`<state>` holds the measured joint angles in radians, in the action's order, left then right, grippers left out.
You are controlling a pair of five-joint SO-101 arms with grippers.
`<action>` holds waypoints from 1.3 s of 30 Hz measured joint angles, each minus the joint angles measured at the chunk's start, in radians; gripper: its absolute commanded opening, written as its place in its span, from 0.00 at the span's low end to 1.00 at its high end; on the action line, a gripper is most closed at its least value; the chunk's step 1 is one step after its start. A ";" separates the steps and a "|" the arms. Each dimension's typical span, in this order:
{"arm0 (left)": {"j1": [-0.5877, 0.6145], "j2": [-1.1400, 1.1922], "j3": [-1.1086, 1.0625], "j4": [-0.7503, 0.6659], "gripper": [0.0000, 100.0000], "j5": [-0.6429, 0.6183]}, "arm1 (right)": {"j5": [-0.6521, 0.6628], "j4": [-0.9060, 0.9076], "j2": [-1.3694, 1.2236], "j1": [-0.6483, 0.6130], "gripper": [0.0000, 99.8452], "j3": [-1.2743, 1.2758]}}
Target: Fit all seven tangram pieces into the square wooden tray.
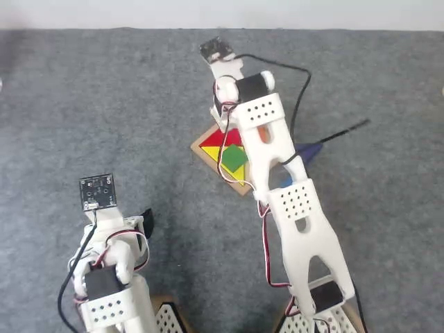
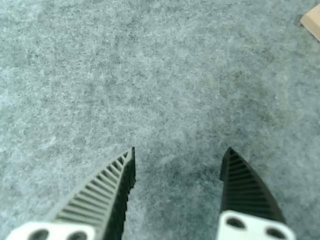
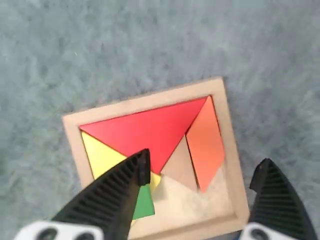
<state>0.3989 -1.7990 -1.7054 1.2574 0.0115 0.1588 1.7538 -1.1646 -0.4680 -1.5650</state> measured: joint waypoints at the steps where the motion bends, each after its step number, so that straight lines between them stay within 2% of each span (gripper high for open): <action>1: 0.000 0.000 0.000 0.000 0.27 0.000 | 0.015 0.000 -0.002 -0.005 0.33 0.000; 4: 0.000 0.000 0.000 0.000 0.27 0.000 | 0.071 0.002 0.008 -0.043 0.33 0.077; 8: 0.000 0.000 0.000 0.000 0.27 0.000 | 0.091 0.002 0.086 -0.101 0.33 0.321; 16: 0.000 0.000 0.000 0.000 0.27 0.000 | 0.143 0.002 0.321 -0.110 0.33 0.741; 35: 0.000 0.000 0.000 0.000 0.27 0.000 | 0.144 -0.110 0.253 -0.123 0.33 0.767; 37: 0.000 0.000 0.000 0.000 0.27 0.000 | 0.144 -0.120 0.242 -0.126 0.28 0.766; 39: 0.000 0.000 0.000 0.000 0.27 0.000 | 0.144 -0.129 0.239 -0.129 0.17 0.766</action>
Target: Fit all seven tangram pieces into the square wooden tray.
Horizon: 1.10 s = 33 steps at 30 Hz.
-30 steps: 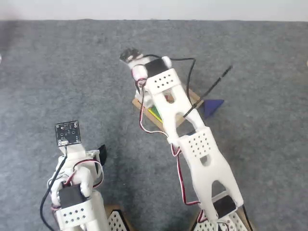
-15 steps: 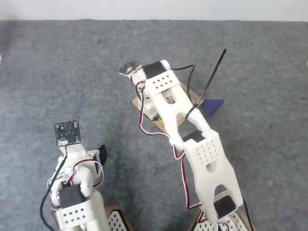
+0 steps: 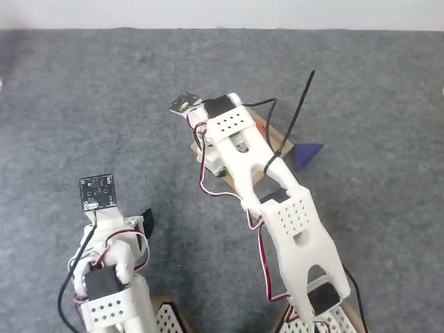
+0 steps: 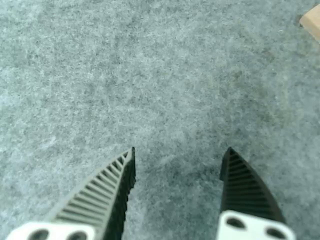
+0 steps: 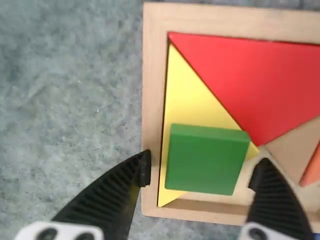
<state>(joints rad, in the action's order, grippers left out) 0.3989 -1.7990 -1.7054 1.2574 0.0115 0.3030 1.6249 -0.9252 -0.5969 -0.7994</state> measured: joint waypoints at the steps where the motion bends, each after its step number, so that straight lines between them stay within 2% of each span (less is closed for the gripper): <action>1: 0.000 0.000 0.000 0.000 0.27 0.000 | 0.000 -0.002 0.000 0.000 0.10 0.000; 3: 0.000 0.000 0.000 0.000 0.27 0.000 | -0.002 -0.002 0.000 -0.002 0.05 0.000; 9: 0.000 0.000 0.000 0.000 0.27 0.000 | -0.026 0.002 -0.002 0.006 0.07 -0.037; 15: 0.000 0.000 0.000 0.000 0.27 0.000 | -0.044 0.120 -0.006 0.020 0.06 -0.233; 19: 0.000 0.000 0.000 0.000 0.27 0.000 | -0.107 0.129 0.018 0.084 0.05 -0.279; 24: 0.000 0.000 0.000 0.000 0.27 0.000 | -0.242 0.130 0.135 0.190 0.05 -0.101; 29: 0.000 0.000 0.000 0.000 0.27 0.000 | -0.336 0.118 0.201 0.172 0.05 0.153; 33: 0.000 0.000 0.000 0.000 0.27 0.000 | -0.428 0.012 0.201 0.161 0.05 0.227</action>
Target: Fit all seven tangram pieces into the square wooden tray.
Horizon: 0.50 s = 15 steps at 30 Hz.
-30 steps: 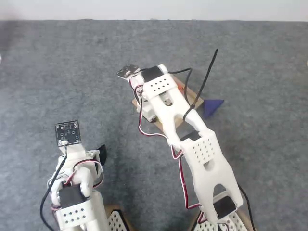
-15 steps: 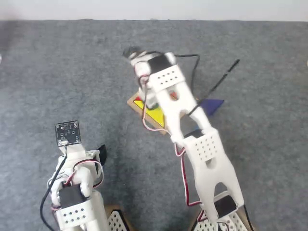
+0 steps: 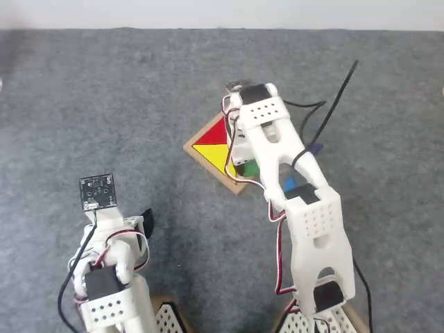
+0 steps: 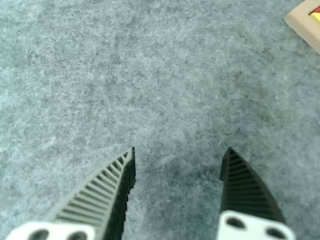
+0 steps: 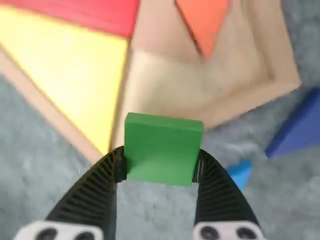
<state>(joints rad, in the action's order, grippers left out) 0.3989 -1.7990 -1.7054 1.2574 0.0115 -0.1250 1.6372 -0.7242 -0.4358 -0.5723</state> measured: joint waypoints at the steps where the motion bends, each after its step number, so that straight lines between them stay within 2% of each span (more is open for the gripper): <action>1: 0.000 0.000 0.000 0.000 0.27 0.000 | -0.015 -0.021 0.000 0.003 0.05 0.000; 7: 0.000 0.000 0.000 0.000 0.27 0.000 | -0.035 -0.084 0.000 -0.002 0.08 0.000; 12: 0.000 0.000 0.000 0.000 0.27 0.000 | -0.038 -0.100 -0.020 -0.014 0.26 0.002; 15: 0.000 0.000 0.000 0.000 0.27 0.000 | -0.038 -0.100 -0.020 -0.029 0.33 0.002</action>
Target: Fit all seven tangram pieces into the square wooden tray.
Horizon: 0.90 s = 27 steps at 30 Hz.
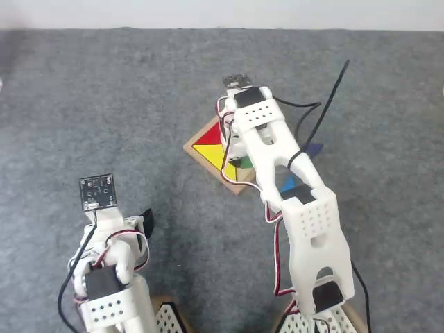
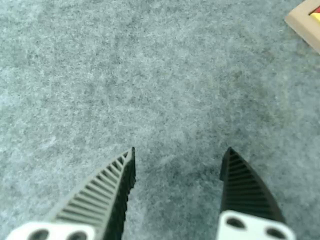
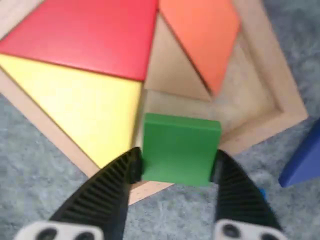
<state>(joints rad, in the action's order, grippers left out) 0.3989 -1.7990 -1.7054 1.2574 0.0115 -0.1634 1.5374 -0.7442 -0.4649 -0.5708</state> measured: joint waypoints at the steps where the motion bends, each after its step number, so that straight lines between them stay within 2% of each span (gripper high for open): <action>1: 0.000 0.000 0.000 0.000 0.27 0.000 | 0.000 0.000 0.000 0.000 0.34 0.000; 15: 0.000 0.000 0.000 0.000 0.27 0.000 | 0.000 -0.020 0.000 -0.005 0.34 0.000; 27: 0.000 0.000 0.000 0.000 0.27 0.000 | 0.017 0.006 0.000 0.100 0.34 -0.005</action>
<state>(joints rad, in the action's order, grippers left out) 0.3989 -1.7990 -1.7054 1.2574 0.0115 -0.1465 1.5436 -0.7442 -0.3652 -0.5754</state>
